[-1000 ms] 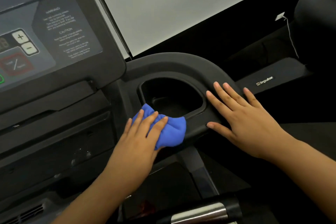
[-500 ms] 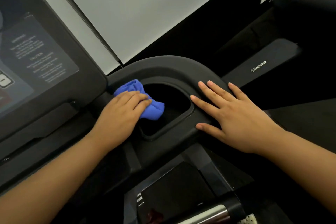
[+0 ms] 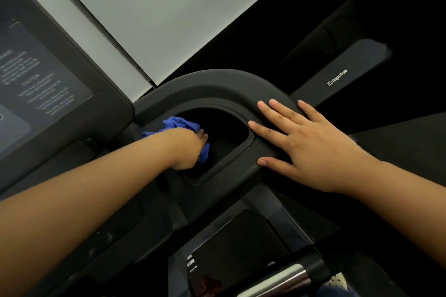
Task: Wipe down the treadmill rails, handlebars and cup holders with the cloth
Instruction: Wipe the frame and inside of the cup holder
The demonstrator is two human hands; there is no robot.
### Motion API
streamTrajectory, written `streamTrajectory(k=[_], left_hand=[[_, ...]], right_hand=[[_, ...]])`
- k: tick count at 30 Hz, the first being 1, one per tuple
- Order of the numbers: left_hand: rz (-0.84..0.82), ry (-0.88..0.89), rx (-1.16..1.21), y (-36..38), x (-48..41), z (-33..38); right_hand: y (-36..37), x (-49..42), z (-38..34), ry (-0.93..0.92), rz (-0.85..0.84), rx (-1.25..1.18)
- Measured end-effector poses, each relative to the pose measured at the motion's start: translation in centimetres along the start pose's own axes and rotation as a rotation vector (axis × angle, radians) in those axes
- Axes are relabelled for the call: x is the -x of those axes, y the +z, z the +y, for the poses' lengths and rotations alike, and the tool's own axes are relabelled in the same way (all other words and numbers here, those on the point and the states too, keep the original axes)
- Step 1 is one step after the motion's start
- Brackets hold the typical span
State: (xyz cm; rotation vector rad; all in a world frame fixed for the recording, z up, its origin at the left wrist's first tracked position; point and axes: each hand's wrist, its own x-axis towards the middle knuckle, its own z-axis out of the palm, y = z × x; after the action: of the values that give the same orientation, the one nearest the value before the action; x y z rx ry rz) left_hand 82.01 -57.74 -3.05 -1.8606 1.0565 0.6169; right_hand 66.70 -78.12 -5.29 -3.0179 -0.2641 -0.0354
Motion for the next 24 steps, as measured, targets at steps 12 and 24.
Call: streamTrajectory(k=[12,24], left_hand=[[0.019,-0.095,0.179,-1.9,-0.7,0.2],[0.080,-0.061,0.475,-2.0,0.2,-0.5]], right_hand=[[-0.4,0.1,0.0,-0.009,-0.028,-0.058],[-0.8,0.2,-0.1,-0.015,-0.052,-0.067]])
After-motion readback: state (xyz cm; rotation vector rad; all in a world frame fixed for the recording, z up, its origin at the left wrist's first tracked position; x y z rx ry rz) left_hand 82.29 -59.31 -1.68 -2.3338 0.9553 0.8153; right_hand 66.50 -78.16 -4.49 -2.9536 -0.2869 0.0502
